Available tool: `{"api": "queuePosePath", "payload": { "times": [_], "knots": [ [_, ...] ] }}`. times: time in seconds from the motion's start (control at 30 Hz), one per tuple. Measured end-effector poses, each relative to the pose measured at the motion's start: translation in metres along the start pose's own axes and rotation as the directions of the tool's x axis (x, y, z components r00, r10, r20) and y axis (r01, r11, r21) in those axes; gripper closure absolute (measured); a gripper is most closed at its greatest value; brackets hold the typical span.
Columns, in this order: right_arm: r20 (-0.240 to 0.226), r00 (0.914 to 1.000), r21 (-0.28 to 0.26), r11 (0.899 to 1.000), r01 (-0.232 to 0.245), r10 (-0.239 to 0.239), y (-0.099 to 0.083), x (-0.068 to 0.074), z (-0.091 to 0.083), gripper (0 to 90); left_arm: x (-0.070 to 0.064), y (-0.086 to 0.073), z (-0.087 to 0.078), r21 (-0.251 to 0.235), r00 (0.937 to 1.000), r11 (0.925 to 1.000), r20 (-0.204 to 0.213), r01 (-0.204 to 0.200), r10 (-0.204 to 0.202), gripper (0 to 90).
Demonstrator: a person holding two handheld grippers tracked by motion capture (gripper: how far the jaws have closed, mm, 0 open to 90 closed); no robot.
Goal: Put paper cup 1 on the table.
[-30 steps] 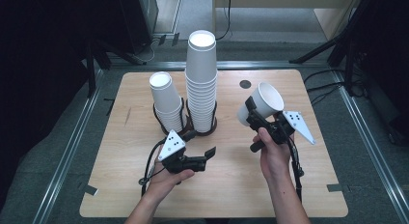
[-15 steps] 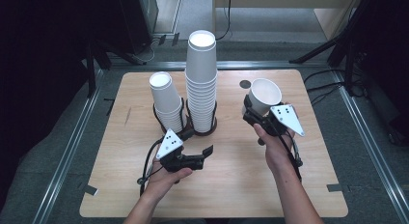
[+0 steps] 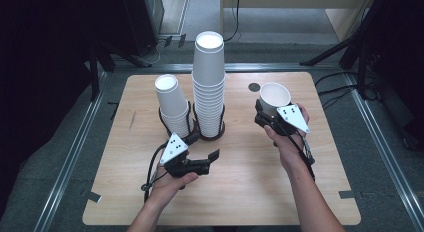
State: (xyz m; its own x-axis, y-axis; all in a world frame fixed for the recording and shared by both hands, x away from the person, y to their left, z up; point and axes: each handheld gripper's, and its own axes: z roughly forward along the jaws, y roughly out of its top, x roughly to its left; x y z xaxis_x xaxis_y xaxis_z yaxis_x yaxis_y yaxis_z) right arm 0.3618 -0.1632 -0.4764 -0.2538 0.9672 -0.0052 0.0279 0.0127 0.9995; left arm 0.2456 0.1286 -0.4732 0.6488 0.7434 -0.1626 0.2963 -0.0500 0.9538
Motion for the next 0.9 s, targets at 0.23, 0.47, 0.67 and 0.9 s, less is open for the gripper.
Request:
{"api": "queuePosePath", "payload": {
  "times": [0.23,0.47,0.67,0.9],
  "knots": [
    [0.021,0.9996,0.045,0.999,0.017,-0.018,-0.017,-0.009,0.014,14.1,0.0,0.0,0.001,0.001,1.0,1.0,-0.001,0.003,-0.003,13.2],
    [0.046,0.9989,0.087,0.996,0.006,-0.01,-0.03,-0.017,0.027,14.1,0.0,0.0,0.001,0.002,1.0,1.0,0.0,0.004,-0.004,13.2],
    [0.062,0.9981,0.118,0.993,-0.005,-0.003,-0.039,-0.022,0.035,14.1,0.001,0.0,0.0,0.002,1.0,1.0,-0.001,0.003,-0.003,13.2],
    [0.087,0.9962,0.155,0.988,-0.013,0.0,-0.048,-0.029,0.042,14.0,0.001,0.0,0.0,-0.001,1.0,1.0,-0.001,0.002,-0.002,13.2]
  ]
}}
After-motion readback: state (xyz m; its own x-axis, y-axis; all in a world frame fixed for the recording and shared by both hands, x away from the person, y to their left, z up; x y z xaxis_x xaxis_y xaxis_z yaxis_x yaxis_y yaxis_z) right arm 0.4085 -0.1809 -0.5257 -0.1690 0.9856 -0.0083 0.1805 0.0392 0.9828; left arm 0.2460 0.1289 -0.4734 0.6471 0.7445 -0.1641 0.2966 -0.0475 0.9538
